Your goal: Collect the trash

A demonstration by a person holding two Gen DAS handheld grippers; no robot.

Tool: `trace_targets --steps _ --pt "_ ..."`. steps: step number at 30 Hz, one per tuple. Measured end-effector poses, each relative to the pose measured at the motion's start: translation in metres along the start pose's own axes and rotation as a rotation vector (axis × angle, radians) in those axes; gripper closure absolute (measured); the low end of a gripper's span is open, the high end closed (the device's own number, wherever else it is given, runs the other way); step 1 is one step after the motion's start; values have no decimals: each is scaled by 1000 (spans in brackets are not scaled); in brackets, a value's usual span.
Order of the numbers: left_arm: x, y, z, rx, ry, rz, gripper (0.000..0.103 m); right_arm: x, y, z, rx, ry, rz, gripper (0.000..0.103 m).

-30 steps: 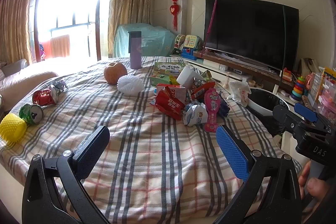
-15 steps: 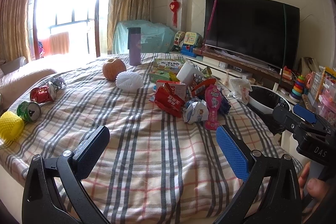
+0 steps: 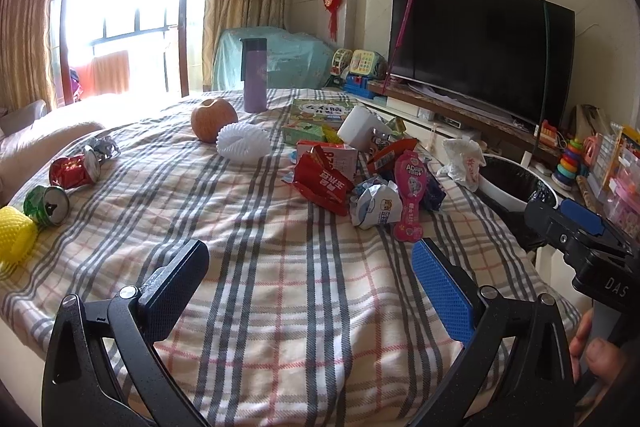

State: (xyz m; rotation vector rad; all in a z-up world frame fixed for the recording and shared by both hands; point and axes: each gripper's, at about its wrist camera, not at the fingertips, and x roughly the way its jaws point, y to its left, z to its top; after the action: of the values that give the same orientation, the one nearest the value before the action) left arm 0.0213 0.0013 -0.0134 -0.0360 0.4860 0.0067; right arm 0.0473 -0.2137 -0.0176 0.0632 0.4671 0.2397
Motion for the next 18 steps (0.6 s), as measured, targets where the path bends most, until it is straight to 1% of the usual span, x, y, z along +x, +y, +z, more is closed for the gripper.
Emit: trace_targets --steps 9,11,13,15,18 --pt "23 10 5 -11 33 15 0 20 -2 5 11 43 22 0" --pt "30 14 6 -24 36 10 0 27 1 4 7 63 35 2" --pt "36 17 8 -31 54 9 0 34 4 4 2 87 47 7" --pt "42 21 11 -35 65 10 0 44 7 2 1 116 63 16" --pt "53 25 14 -85 102 -18 0 58 7 0 20 160 88 28"
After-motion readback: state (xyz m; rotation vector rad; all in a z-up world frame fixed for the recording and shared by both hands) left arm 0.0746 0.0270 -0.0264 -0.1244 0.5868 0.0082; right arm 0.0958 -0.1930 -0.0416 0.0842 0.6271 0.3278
